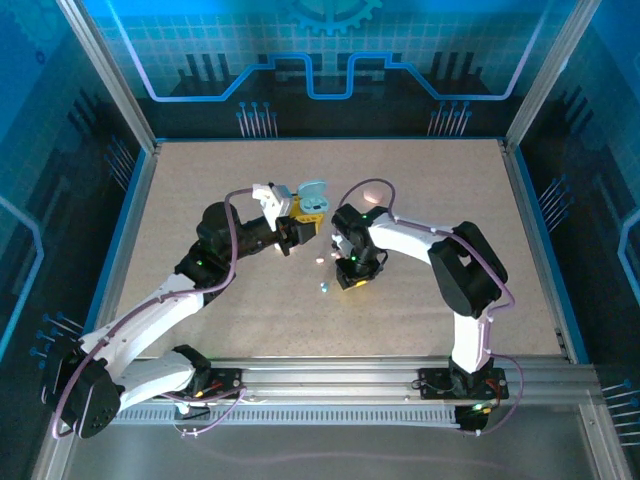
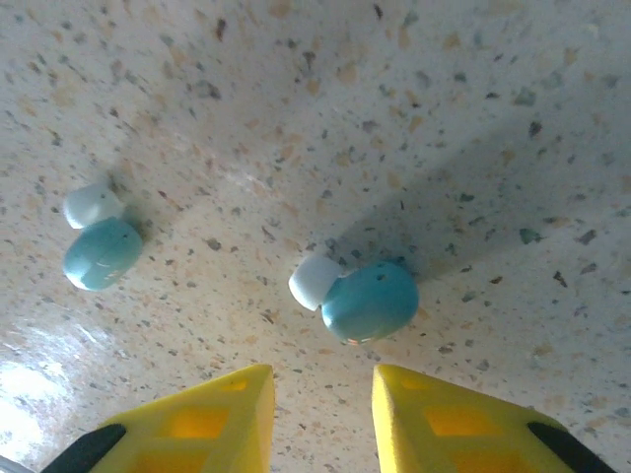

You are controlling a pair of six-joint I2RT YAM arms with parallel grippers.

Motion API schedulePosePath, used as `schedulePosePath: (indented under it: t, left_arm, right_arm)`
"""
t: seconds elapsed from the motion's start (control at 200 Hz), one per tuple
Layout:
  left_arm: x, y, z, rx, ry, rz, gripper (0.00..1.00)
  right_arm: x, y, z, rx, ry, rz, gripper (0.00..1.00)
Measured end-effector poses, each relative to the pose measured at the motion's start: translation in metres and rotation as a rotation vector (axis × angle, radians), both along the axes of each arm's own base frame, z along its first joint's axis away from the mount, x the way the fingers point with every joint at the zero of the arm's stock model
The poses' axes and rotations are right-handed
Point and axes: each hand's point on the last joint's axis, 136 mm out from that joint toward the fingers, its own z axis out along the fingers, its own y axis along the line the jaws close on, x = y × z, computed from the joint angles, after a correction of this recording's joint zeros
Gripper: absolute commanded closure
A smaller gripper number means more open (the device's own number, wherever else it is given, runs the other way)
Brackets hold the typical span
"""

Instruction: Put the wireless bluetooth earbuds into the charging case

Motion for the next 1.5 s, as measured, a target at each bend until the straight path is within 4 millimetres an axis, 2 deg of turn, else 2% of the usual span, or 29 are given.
schedulePosePath:
  t: [0.235,0.385,0.635,0.82,1.096,1.501]
  left_arm:
    - [0.0,0.0,0.0,0.0,0.0,0.0,0.67]
    - [0.0,0.0,0.0,0.0,0.0,0.0,0.66]
    - [0.0,0.0,0.0,0.0,0.0,0.0,0.67]
    - [0.0,0.0,-0.001,0.001,0.002,0.0,0.66]
    - [0.002,-0.001,-0.005,0.007,0.012,0.0,0.66]
    - [0.002,-0.001,-0.005,0.007,0.013,0.0,0.66]
  right_arm:
    - [0.019,0.0,0.014,0.063,-0.055,-0.109,0.63]
    - [0.026,-0.008,0.009,0.097,-0.03,-0.208,0.6]
    - [0.027,-0.004,-0.002,0.101,0.0,-0.246,0.64]
    - [0.024,-0.003,-0.01,0.095,0.027,-0.247,0.66]
    - [0.022,-0.007,-0.01,0.046,0.004,-0.188,0.72]
    - [0.021,-0.026,-0.008,-0.04,-0.031,-0.053,0.67]
